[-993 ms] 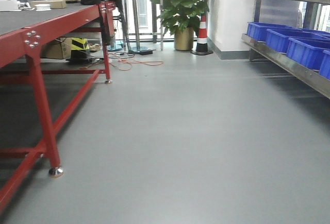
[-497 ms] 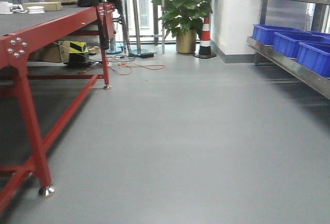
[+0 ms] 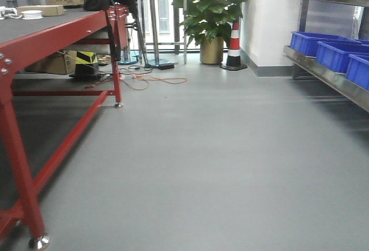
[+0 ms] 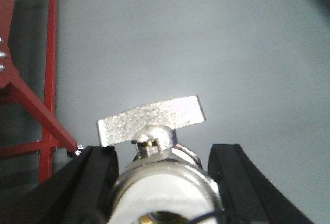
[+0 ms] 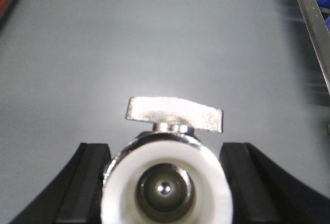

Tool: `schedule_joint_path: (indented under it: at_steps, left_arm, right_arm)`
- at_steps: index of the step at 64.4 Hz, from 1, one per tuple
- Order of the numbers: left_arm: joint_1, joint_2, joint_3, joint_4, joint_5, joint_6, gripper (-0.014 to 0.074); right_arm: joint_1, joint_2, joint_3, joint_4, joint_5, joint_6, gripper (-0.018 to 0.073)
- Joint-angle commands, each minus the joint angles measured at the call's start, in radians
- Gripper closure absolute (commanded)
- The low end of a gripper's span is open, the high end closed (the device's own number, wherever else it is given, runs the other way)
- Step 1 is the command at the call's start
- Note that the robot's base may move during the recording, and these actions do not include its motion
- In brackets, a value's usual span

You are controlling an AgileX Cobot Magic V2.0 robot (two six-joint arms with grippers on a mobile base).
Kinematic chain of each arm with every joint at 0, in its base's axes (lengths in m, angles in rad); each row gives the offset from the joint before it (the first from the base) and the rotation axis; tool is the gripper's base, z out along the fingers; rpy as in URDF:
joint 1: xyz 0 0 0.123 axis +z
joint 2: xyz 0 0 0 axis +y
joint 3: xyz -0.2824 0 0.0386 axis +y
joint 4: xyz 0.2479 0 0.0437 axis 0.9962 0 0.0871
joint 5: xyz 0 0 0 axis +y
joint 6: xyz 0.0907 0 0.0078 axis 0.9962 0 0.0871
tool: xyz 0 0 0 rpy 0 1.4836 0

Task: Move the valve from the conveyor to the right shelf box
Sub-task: 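Drive the base to the shelf of blue boxes holding both valves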

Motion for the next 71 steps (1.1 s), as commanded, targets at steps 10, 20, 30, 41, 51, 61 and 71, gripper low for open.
schedule_joint_path:
  at_steps: [10,20,30,41,51,61,71]
  left_arm:
    - [-0.005,-0.011,-0.011,-0.006,-0.045,-0.006,0.0708]
    - [-0.005,-0.011,-0.011,-0.006,-0.045,-0.006,0.0708]
    - [-0.005,-0.011,-0.011,-0.006,-0.048,-0.006,0.0708]
    - [-0.005,-0.011,-0.011,-0.006,-0.048,-0.006,0.0708]
    - [-0.005,-0.011,-0.011,-0.006,-0.048,-0.006,0.0708]
    - [-0.005,-0.011,-0.011,-0.006,-0.048,-0.006,0.0708]
    - [-0.005,-0.011,-0.011,-0.006,-0.048,-0.006,0.0708]
  right_arm:
    - [-0.003,-0.014,-0.02,-0.006,-0.069,0.001,0.0722]
    - [-0.003,-0.014,-0.02,-0.006,-0.069,0.001,0.0722]
    - [-0.003,-0.014,-0.02,-0.006,-0.071,0.001,0.0722]
    - [-0.003,-0.014,-0.02,-0.006,-0.071,0.001,0.0722]
    - [-0.003,-0.014,-0.02,-0.006,-0.071,0.001,0.0722]
    - [-0.003,-0.014,-0.02,-0.006,-0.071,0.001,0.0722]
    - [-0.003,-0.014,-0.02,-0.006,-0.071,0.001,0.0722]
